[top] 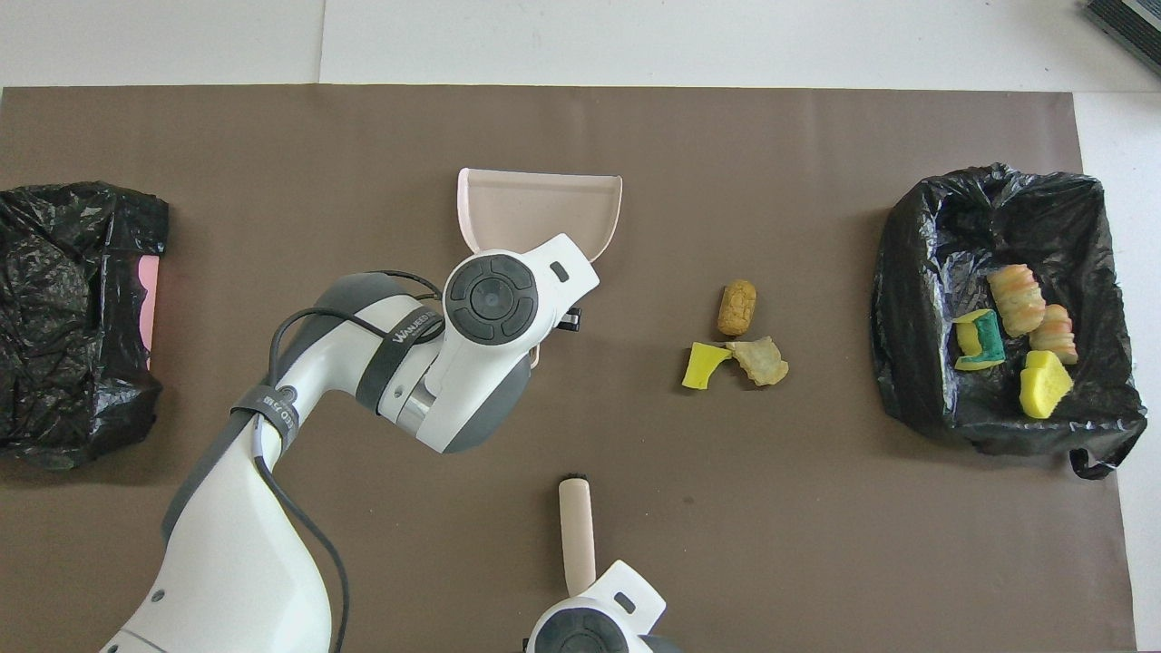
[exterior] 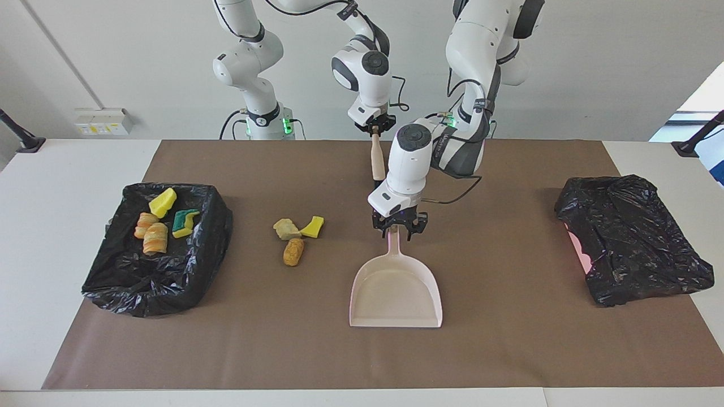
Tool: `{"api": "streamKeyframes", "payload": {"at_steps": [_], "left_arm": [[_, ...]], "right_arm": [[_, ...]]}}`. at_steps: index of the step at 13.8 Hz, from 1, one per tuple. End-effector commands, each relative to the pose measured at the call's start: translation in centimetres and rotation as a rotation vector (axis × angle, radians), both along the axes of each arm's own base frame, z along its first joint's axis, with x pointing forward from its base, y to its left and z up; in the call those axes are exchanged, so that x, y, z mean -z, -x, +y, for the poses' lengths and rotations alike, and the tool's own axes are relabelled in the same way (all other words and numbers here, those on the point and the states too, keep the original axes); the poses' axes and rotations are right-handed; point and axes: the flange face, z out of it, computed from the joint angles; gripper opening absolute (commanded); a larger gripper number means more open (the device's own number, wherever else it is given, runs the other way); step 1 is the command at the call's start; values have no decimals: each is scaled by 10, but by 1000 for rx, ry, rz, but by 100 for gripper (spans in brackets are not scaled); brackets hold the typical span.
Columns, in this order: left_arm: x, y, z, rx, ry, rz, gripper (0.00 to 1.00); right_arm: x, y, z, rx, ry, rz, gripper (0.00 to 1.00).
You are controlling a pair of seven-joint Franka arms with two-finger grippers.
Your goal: Sweep and dump trash in bin
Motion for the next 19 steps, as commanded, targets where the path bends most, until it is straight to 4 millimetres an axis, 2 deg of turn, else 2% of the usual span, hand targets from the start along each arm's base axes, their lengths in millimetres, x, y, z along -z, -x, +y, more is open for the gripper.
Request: {"api": "streamKeyframes", "payload": {"at_steps": [1, 3, 6, 8, 10, 13, 15, 17, 19], "left_arm": [[-5, 0, 3, 29, -30, -44, 19], [-10, 1, 5, 68, -50, -44, 0], [-27, -6, 26, 147, -83, -30, 0], [-43, -8, 53, 299, -144, 30, 0], [-46, -12, 71, 526, -188, 80, 0], [-50, -6, 84, 676, -195, 168, 0], [-50, 2, 88, 833, -215, 224, 0], [-46, 12, 90, 982, -221, 250, 0], [-41, 25, 89, 1061, -225, 249, 0]], "right_arm": [[-34, -24, -34, -26, 29, -11, 0], [-49, -49, -67, -30, 34, -13, 0], [-62, -89, -113, -42, 93, -26, 0], [-58, -117, -149, -57, 129, -51, 0], [-51, -148, -192, -73, 192, -95, 0], [-37, -191, -252, -42, 173, -151, 0], [-33, -205, -280, -62, 189, -177, 0], [-25, -213, -295, -83, 199, -177, 0], [6, -232, -295, -119, 212, -104, 0]]}}
